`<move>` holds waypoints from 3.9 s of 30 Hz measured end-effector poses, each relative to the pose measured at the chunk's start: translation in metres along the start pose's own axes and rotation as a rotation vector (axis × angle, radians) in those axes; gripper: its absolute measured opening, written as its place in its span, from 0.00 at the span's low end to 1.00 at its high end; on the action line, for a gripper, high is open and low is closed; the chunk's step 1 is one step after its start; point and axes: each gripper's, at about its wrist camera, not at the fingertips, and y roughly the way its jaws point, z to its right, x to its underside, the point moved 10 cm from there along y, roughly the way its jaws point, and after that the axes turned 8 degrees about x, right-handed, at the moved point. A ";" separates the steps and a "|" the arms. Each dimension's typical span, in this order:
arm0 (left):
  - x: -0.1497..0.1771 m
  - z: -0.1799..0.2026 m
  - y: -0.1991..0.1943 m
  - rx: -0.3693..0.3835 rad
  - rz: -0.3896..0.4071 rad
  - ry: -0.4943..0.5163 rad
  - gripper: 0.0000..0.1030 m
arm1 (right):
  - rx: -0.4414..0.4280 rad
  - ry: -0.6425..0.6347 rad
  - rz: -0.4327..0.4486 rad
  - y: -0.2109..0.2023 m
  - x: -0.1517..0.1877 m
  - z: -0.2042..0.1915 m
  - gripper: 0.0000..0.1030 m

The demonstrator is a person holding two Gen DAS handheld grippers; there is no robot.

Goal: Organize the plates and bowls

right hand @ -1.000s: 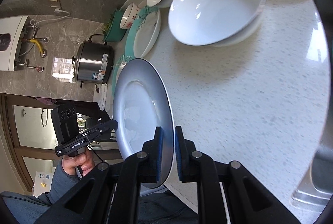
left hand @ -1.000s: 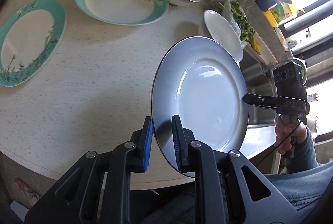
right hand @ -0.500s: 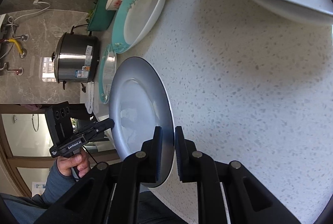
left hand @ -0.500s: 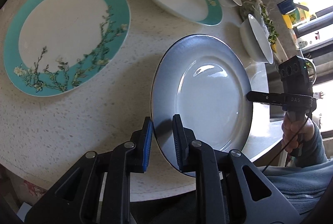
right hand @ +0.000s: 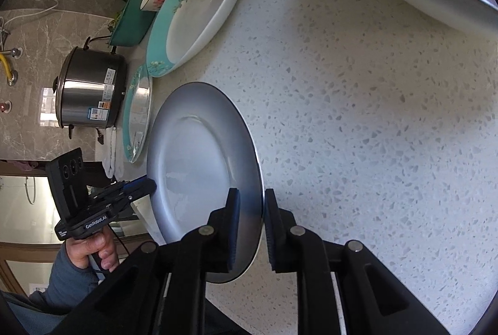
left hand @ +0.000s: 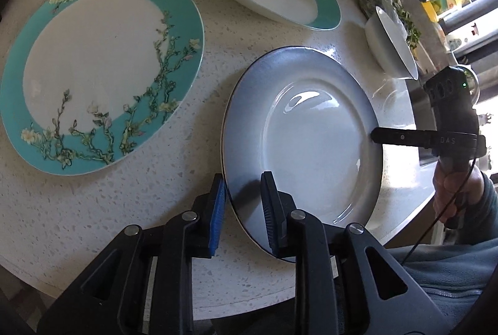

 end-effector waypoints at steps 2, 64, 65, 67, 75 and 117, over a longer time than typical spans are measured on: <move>0.000 0.001 -0.001 -0.001 0.004 -0.002 0.21 | 0.032 -0.018 0.011 -0.001 0.000 -0.001 0.18; -0.098 -0.171 -0.113 -0.022 0.121 0.043 0.94 | -0.138 0.020 0.146 0.070 -0.108 -0.178 0.79; -0.100 -0.171 -0.109 -0.020 0.112 0.047 0.91 | -0.132 0.028 0.142 0.073 -0.108 -0.175 0.78; -0.102 -0.170 -0.102 0.000 0.088 0.059 0.80 | -0.128 0.045 0.128 0.078 -0.107 -0.171 0.76; -0.102 -0.175 -0.079 0.024 0.029 0.046 0.54 | -0.130 0.041 0.074 0.092 -0.103 -0.171 0.67; -0.098 -0.199 -0.088 0.040 0.029 0.022 0.11 | -0.006 0.094 0.012 0.105 -0.101 -0.156 0.11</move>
